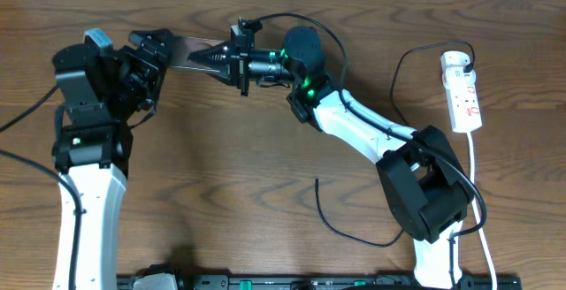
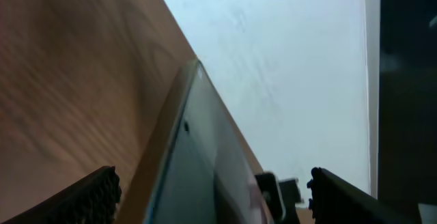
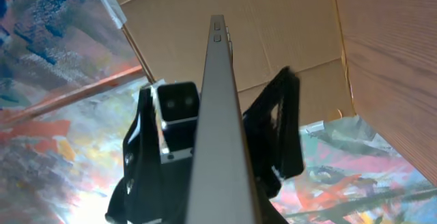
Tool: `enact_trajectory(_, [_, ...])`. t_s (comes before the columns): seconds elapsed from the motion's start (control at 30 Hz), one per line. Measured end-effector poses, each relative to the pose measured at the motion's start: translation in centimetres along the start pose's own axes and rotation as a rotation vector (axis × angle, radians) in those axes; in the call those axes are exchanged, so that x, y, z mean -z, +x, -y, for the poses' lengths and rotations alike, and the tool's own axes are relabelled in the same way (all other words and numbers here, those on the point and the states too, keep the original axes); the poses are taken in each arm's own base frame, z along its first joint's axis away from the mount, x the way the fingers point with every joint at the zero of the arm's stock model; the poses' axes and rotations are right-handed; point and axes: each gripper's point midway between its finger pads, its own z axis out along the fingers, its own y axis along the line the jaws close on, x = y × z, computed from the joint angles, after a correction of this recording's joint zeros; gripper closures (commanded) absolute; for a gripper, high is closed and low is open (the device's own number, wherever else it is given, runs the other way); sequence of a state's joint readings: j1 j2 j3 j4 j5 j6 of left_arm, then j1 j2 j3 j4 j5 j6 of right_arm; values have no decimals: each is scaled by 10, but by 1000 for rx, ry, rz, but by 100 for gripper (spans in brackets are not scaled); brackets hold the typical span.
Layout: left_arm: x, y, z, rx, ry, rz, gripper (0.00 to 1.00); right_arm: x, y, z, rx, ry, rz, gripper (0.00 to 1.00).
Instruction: Plug charger to phone and switch on socket
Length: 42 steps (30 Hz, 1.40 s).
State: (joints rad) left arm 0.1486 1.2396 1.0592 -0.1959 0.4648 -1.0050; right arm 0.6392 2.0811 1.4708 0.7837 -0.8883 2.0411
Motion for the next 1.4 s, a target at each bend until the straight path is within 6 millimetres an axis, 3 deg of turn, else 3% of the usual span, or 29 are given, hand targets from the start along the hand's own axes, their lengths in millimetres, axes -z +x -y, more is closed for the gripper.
enact_trajectory(0.23, [-16,-1,-13,153,-32,-14,16,-8,4,1,-2,-13,15,99])
enact_trajectory(0.43, [-22,-2,-17,275,-40,-15,39,-10,1,-2,2,-33,43,99])
enact_trajectory(0.67, [-22,-7,-7,300,4,2,40,-11,1,-3,5,-36,43,99])
enact_trajectory(0.93, [-22,-8,-5,313,10,4,69,-11,1,-3,5,-36,43,98])
enact_trajectory(1.4, [-22,-9,-1,335,26,1,79,-11,1,-2,10,-33,43,99])
